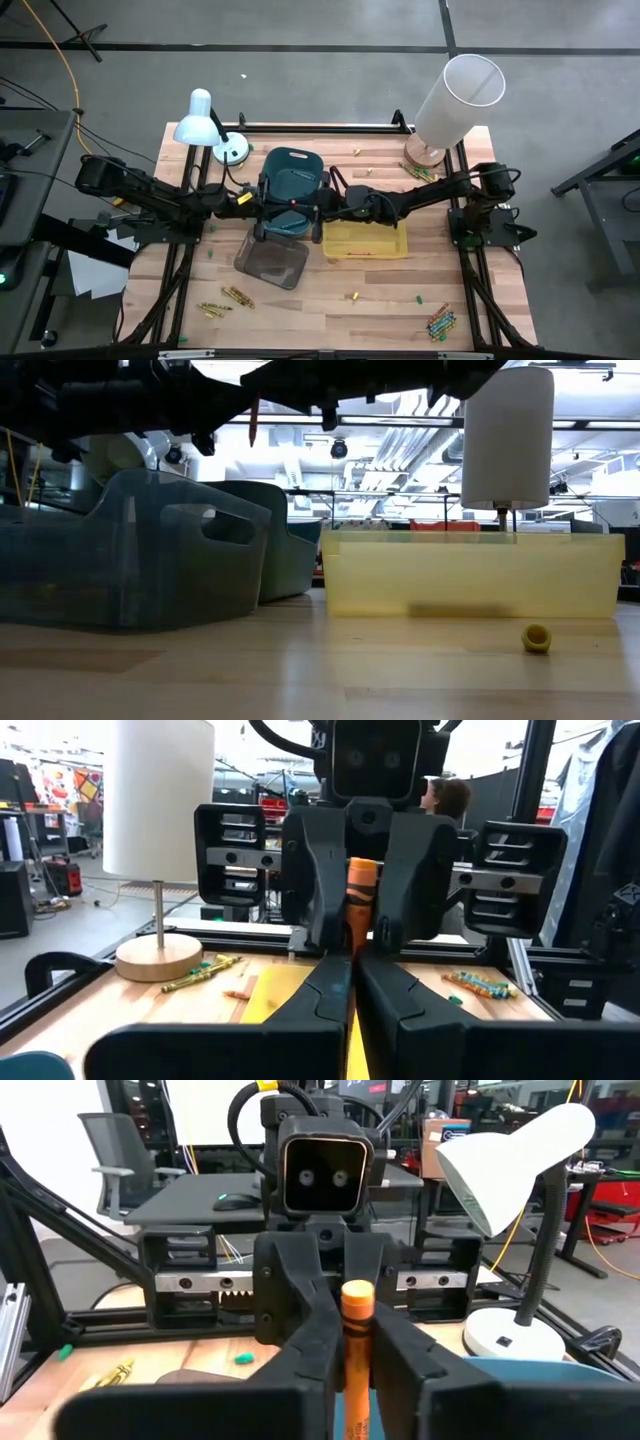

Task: Sort crayons
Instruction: Put the orange crayon into the yellow bin

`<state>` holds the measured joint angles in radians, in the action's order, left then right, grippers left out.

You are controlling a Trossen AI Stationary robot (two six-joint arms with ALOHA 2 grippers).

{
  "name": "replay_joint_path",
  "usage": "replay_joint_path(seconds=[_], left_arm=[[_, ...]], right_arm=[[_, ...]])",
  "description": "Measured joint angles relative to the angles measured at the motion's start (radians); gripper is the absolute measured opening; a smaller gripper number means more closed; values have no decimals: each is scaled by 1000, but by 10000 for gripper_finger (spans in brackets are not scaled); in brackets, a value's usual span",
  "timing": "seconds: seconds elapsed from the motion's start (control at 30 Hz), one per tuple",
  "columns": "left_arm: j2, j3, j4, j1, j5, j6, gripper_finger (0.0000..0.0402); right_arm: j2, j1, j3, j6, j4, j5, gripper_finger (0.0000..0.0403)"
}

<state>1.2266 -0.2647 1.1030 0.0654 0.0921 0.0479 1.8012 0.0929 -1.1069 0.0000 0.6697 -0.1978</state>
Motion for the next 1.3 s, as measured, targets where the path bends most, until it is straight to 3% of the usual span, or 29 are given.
replay_joint_path(seconds=[0.27,0.53,0.7,0.87,1.13,1.3], left_arm=[[-1,1,-12,0,-3,0,14],[-33,8,-63,0,7,0,98],[-140,8,-202,-1,10,-16,143],[-310,8,-399,-1,50,-19,161],[-590,8,-662,0,79,-26,162],[-642,8,-704,0,79,-26,161]], right_arm=[[0,0,1,-4,-2,0,6],[-47,0,3,-25,-105,6,4],[-96,1,55,-27,-113,-27,3],[-181,1,145,-33,-126,-104,3],[-369,64,223,113,-447,-323,3],[-382,79,170,332,-762,-260,3]])
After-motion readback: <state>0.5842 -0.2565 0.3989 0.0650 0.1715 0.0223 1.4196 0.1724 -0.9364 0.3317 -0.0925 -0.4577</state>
